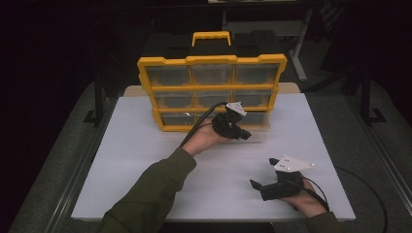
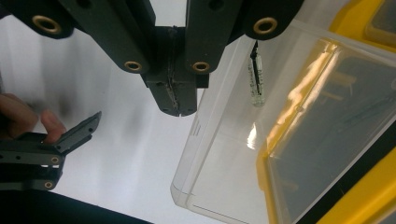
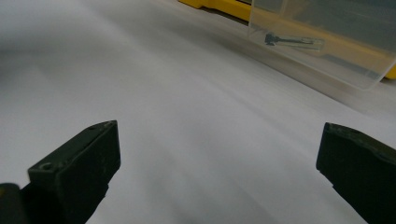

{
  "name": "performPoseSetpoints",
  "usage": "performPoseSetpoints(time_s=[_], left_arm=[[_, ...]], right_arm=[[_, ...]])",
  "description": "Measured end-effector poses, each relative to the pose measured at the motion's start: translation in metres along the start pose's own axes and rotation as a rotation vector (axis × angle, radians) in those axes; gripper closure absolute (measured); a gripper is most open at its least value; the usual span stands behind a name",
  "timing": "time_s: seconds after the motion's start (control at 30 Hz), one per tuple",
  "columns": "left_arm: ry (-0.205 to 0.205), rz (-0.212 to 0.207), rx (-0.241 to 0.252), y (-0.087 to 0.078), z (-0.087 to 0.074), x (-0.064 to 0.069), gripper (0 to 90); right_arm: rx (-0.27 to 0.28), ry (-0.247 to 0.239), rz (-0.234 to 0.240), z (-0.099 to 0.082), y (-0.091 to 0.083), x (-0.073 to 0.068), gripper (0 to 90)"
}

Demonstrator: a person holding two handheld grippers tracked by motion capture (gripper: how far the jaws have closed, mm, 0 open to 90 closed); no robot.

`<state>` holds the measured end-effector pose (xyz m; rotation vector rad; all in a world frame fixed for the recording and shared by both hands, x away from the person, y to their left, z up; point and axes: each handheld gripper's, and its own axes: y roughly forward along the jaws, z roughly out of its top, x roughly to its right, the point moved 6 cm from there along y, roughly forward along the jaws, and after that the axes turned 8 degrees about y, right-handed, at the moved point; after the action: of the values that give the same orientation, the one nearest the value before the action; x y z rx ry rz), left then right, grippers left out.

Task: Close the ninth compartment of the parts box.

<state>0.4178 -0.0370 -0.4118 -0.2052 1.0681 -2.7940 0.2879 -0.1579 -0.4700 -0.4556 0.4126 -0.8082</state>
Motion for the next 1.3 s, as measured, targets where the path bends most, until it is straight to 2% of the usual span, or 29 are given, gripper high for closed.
performPoseSetpoints(time_s=[0.07,0.6,1.3], left_arm=[[0.013,0.008,-0.002,0.0,0.0,-0.002,90.0],[0.0,0.043,0.013,0.001,0.001,-0.013,90.0],[-0.014,0.12,0.029,0.004,0.003,-0.031,90.0]], right_arm=[[-0.003,0.004,-0.001,0.0,0.0,0.0,0.0],[0.0,0.0,-0.001,0.0,0.0,0.001,0.0],[-0.004,-0.002,0.004,0.0,0.0,0.0,0.0]])
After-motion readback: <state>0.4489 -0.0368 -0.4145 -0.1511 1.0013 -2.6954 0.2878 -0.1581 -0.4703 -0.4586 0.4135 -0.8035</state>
